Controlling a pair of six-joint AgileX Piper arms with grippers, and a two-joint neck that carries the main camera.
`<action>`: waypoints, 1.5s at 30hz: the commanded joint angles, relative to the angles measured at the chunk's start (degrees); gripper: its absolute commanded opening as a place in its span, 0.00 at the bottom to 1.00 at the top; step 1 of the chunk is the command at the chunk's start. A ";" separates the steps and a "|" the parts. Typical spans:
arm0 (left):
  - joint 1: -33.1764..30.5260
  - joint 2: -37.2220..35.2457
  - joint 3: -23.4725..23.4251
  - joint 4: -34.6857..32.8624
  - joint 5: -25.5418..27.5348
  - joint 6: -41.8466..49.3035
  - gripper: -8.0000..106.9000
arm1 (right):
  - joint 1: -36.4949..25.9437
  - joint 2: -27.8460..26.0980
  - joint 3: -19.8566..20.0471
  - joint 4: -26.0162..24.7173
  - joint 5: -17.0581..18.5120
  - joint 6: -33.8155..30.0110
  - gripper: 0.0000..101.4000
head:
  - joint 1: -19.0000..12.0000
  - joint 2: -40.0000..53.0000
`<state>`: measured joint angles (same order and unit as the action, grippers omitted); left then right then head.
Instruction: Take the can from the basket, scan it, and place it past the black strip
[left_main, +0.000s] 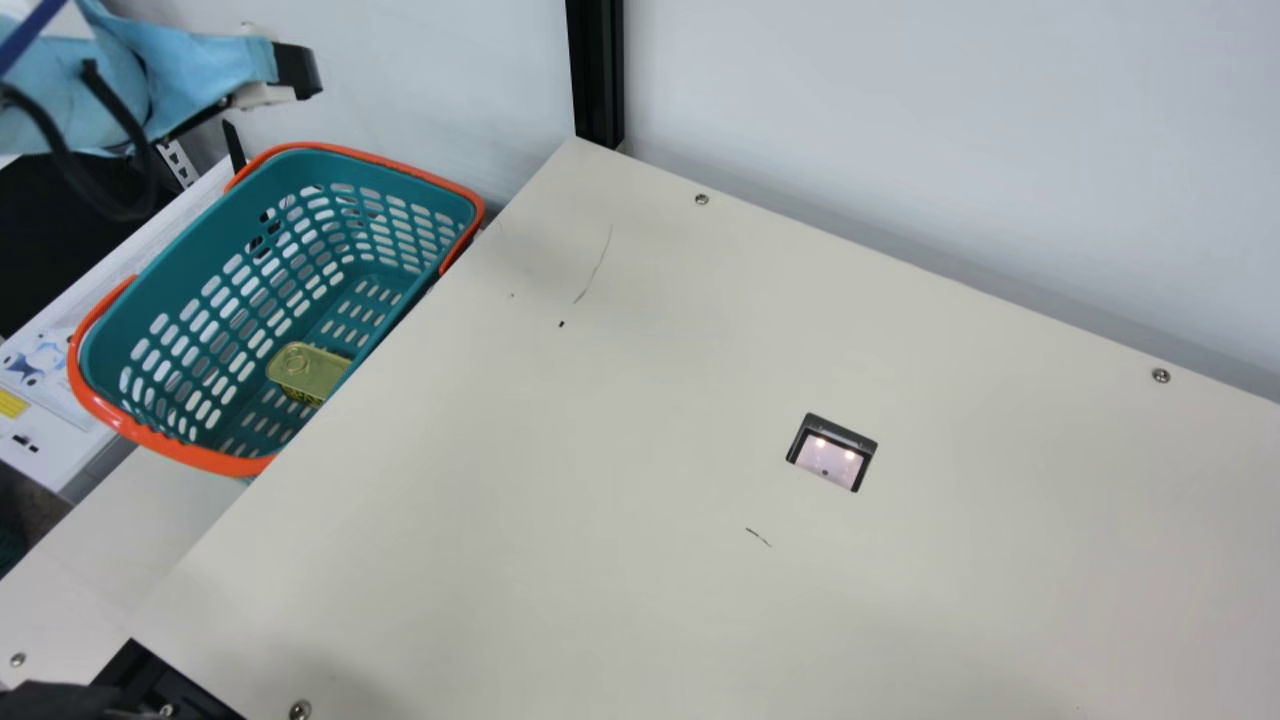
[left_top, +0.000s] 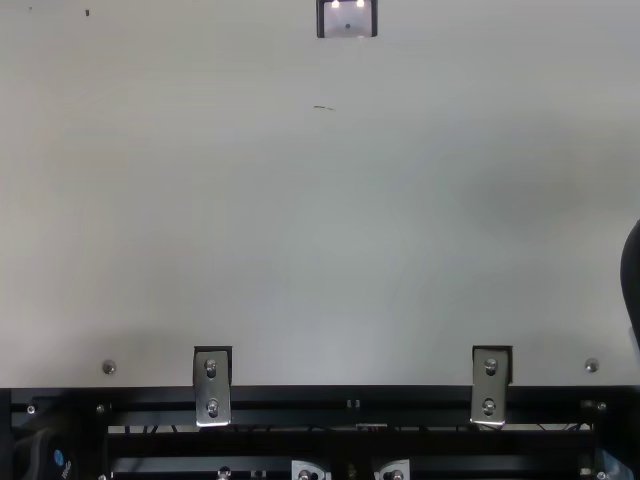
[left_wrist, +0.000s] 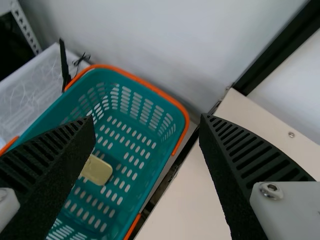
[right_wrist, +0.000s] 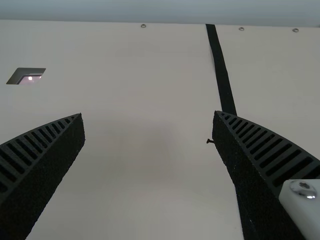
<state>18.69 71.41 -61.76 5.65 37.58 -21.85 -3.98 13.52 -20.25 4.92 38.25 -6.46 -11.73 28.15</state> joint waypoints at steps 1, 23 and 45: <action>0.19 4.31 -1.21 1.19 1.07 -5.28 0.85 | 0.00 0.00 0.00 0.00 0.00 0.00 1.00 | -1.67 0.90; 2.25 28.47 -3.47 9.15 -0.99 -29.72 0.85 | 0.00 0.00 0.00 0.00 0.00 0.00 1.00 | -1.67 0.90; 10.21 48.76 -11.73 5.63 -1.21 -28.10 0.85 | 0.00 0.00 0.00 0.00 0.00 0.00 1.00 | -1.67 0.90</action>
<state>28.84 119.03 -72.94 11.45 36.13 -49.86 -3.98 13.52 -20.25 4.92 38.25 -6.46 -11.44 28.15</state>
